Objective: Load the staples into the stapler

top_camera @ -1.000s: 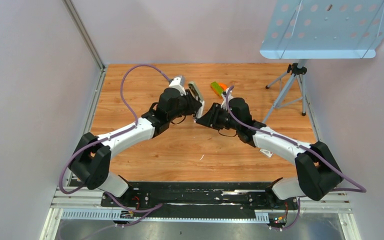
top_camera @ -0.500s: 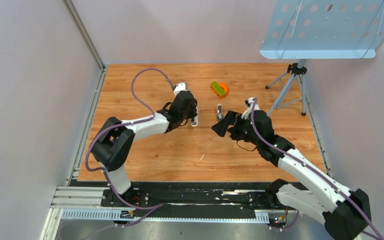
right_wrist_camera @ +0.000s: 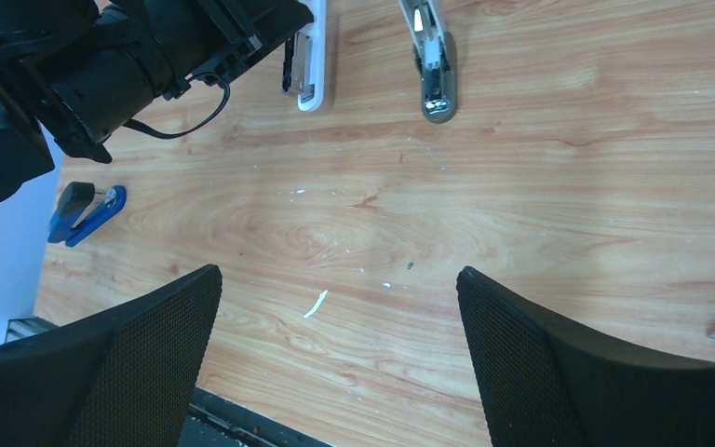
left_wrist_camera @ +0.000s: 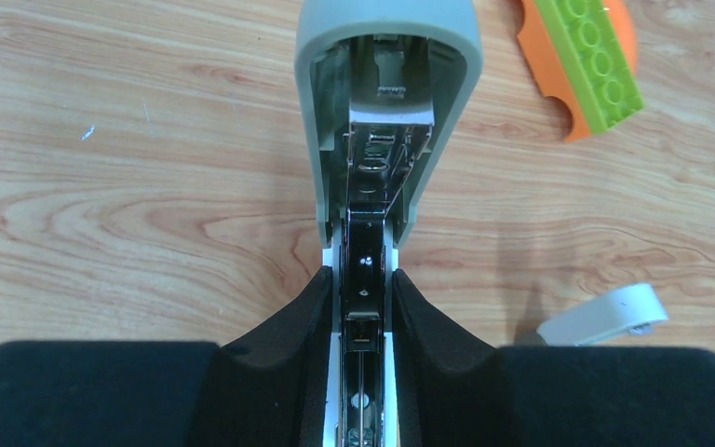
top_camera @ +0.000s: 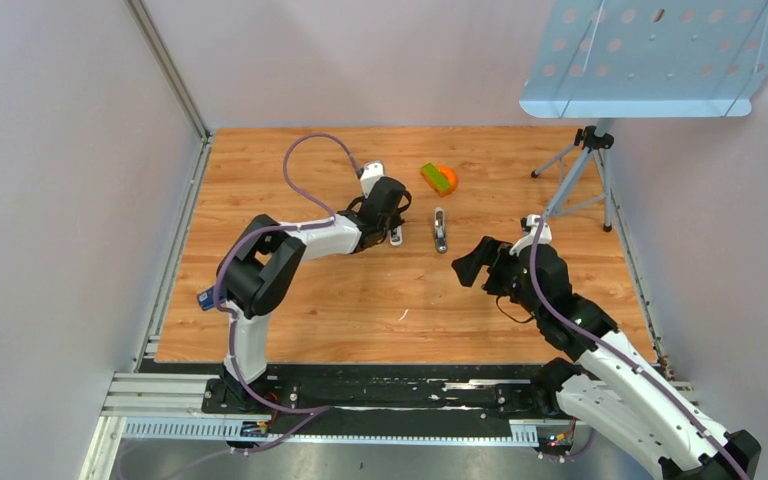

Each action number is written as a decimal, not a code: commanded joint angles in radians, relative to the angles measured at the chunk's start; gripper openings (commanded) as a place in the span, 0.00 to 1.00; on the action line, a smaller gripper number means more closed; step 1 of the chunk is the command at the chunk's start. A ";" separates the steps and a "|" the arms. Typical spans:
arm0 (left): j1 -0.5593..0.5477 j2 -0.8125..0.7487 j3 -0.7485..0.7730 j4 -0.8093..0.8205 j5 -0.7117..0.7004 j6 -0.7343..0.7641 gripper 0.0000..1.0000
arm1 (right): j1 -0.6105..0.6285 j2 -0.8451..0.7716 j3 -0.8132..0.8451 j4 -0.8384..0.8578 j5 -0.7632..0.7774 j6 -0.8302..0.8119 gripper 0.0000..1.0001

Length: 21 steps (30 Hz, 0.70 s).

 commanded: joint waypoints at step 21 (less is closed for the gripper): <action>-0.011 -0.128 0.095 -0.287 -0.022 -0.011 0.73 | -0.005 -0.001 0.021 -0.056 0.075 -0.052 0.99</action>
